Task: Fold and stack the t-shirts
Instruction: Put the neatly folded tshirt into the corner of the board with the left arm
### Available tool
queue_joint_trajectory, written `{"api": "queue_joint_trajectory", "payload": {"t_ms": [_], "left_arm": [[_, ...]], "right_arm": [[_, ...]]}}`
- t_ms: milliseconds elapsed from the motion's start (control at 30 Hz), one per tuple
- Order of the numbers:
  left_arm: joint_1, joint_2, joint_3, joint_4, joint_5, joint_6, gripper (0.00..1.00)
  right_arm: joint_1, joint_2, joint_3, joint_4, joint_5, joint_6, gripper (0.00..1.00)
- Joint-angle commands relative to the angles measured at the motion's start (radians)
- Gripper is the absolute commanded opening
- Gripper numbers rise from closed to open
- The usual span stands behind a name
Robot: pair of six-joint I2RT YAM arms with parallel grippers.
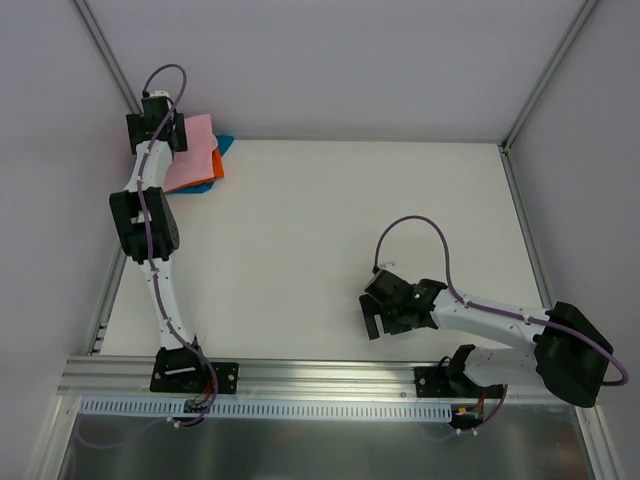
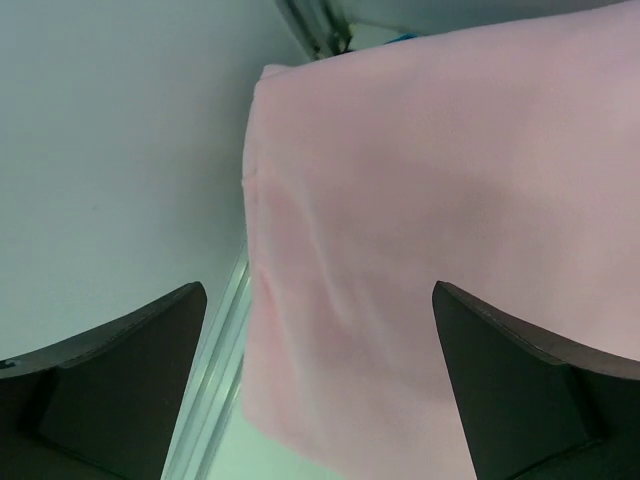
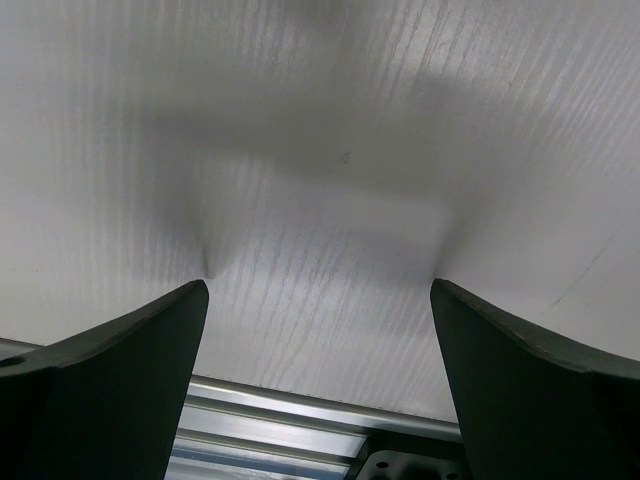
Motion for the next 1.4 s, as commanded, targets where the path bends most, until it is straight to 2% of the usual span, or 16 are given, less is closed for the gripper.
{"api": "queue_joint_trajectory", "payload": {"t_ms": [0,133,200,367,400,467,500,533,633,767,833,933,1067,1133,1267,1367], "left_arm": [[-0.056,-0.239,-0.022,0.107,-0.008,-0.005,0.98],[-0.123,-0.415,-0.185,0.090,0.179,-0.144,0.99],[-0.197,-0.510,-0.241,0.087,0.236,-0.152,0.99],[-0.419,-0.656,-0.358,-0.061,0.313,-0.152,0.99],[-0.473,-0.728,-0.391,-0.074,0.336,-0.154,0.99],[-0.514,-0.828,-0.577,-0.039,0.334,-0.229,0.99],[-0.533,-0.944,-0.652,-0.013,0.339,-0.250,0.99],[-0.535,-1.007,-0.809,0.015,0.342,-0.290,0.99],[-0.535,-1.222,-1.050,0.032,0.351,-0.318,0.99],[-0.536,-1.434,-1.252,0.003,0.317,-0.300,0.99],[-0.536,-1.543,-1.309,-0.032,0.302,-0.290,0.99],[-0.536,-1.578,-1.312,-0.107,0.301,-0.289,0.99],[-0.536,-1.626,-1.343,-0.103,0.305,-0.266,0.99],[-0.535,-1.629,-1.347,-0.103,0.302,-0.244,0.99],[-0.535,-1.608,-1.344,-0.095,0.304,-0.255,0.99],[-0.535,-1.605,-1.349,-0.086,0.296,-0.252,0.99]], "right_arm": [[-0.003,-0.044,0.013,0.028,-0.016,0.006,0.99],[-0.003,-0.093,0.025,0.028,-0.011,0.008,0.99],[-0.003,-0.129,0.030,0.022,-0.006,0.012,1.00],[0.008,-0.311,0.031,-0.030,0.033,0.020,0.99],[0.008,-0.337,0.028,-0.042,0.058,0.019,0.99],[0.011,-0.423,0.022,-0.079,0.084,0.016,0.99],[0.011,-0.451,0.018,-0.097,0.116,0.016,0.99],[0.014,-0.480,0.014,-0.134,0.133,0.017,1.00],[0.014,-0.593,-0.002,-0.174,0.179,0.025,0.99],[0.012,-0.712,-0.021,-0.209,0.221,0.020,0.99],[0.014,-0.751,-0.028,-0.197,0.227,0.011,1.00],[0.012,-0.759,0.000,-0.219,0.242,0.006,1.00],[0.014,-0.736,0.082,-0.256,0.308,-0.039,0.99],[0.014,-0.715,0.122,-0.216,0.343,-0.137,1.00],[0.012,-0.602,0.325,-0.193,0.464,-0.338,0.99],[0.012,-0.513,0.376,-0.164,0.572,-0.489,1.00]]}}
